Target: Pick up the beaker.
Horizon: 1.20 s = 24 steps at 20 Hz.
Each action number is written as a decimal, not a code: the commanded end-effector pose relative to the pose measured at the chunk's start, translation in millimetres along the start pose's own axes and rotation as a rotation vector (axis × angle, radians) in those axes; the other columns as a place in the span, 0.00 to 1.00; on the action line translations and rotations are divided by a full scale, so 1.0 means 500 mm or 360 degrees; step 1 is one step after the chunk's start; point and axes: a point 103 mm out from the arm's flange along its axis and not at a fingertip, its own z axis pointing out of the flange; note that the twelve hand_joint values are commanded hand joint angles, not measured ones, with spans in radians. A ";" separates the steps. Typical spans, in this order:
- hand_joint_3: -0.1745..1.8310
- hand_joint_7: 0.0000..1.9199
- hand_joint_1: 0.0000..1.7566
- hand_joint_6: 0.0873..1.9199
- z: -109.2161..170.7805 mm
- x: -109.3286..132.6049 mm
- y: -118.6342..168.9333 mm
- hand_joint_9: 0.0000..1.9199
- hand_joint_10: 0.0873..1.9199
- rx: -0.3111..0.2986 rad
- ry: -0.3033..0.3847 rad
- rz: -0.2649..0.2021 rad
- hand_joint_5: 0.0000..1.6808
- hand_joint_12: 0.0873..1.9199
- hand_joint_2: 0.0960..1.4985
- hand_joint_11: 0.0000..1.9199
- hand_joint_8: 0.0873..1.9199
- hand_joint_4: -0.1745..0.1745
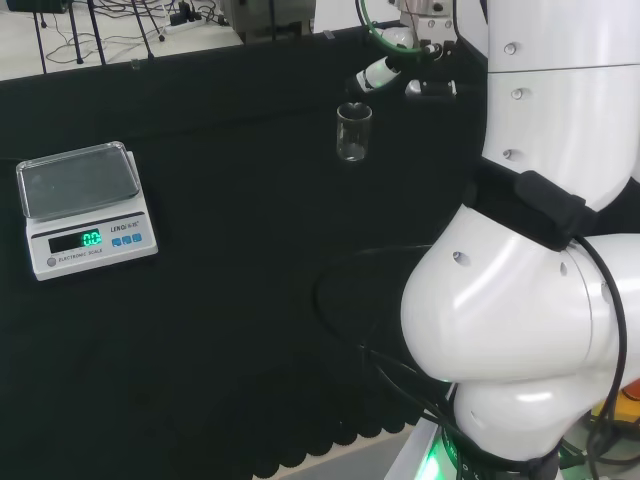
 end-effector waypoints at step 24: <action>0.08 0.00 0.32 0.00 0.115 0.002 0.075 0.00 0.32 0.0147 0.0053 -0.0026 0.00 0.55 0.53 0.00 0.08 0.72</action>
